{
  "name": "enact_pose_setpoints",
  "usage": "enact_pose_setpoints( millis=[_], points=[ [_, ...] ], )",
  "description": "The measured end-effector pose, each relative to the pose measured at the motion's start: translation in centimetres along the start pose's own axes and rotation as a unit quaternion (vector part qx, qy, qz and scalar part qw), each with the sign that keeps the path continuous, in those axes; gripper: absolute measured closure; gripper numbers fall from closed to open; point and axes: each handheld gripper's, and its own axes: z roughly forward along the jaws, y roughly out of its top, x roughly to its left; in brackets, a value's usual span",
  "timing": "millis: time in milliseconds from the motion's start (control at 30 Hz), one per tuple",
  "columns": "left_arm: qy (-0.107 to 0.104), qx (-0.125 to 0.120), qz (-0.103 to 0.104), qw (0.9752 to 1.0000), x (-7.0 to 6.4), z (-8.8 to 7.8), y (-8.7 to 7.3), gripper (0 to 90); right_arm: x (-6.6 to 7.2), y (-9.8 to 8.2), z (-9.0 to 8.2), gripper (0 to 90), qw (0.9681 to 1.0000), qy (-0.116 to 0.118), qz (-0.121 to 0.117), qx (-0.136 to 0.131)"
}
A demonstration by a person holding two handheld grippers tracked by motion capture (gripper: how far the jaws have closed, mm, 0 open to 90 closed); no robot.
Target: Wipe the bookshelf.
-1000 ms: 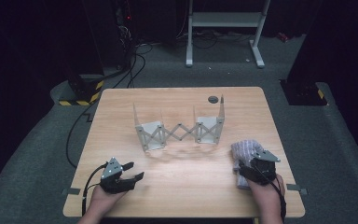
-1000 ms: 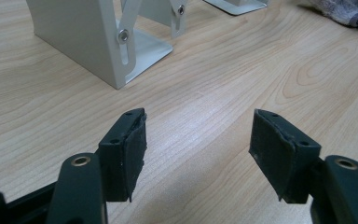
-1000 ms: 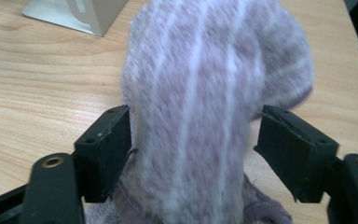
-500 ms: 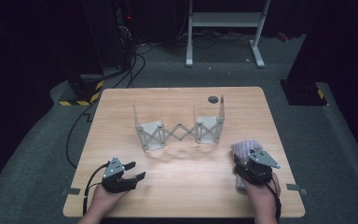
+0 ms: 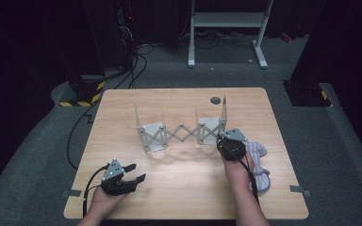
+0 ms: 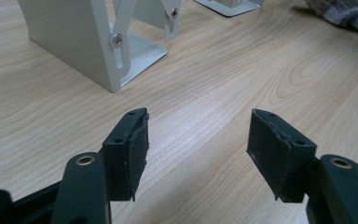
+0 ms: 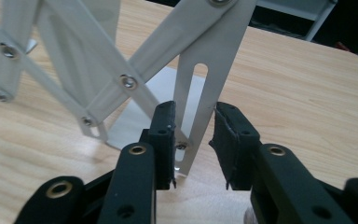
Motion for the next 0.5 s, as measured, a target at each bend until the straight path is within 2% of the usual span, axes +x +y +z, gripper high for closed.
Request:
enact_pose_setpoints(
  millis=[233,500],
  points=[
    [0.002,0.002,0.0,1.0,0.0,0.0,-0.1,38.2,-0.4,1.2,1.5,73.2,0.9999,-0.015,0.002,-0.006],
    [0.002,0.001,0.0,1.0,0.1,-0.1,-0.1,38.2,-0.2,3.7,5.0,72.3,0.9998,-0.021,0.003,0.004]
  ],
)
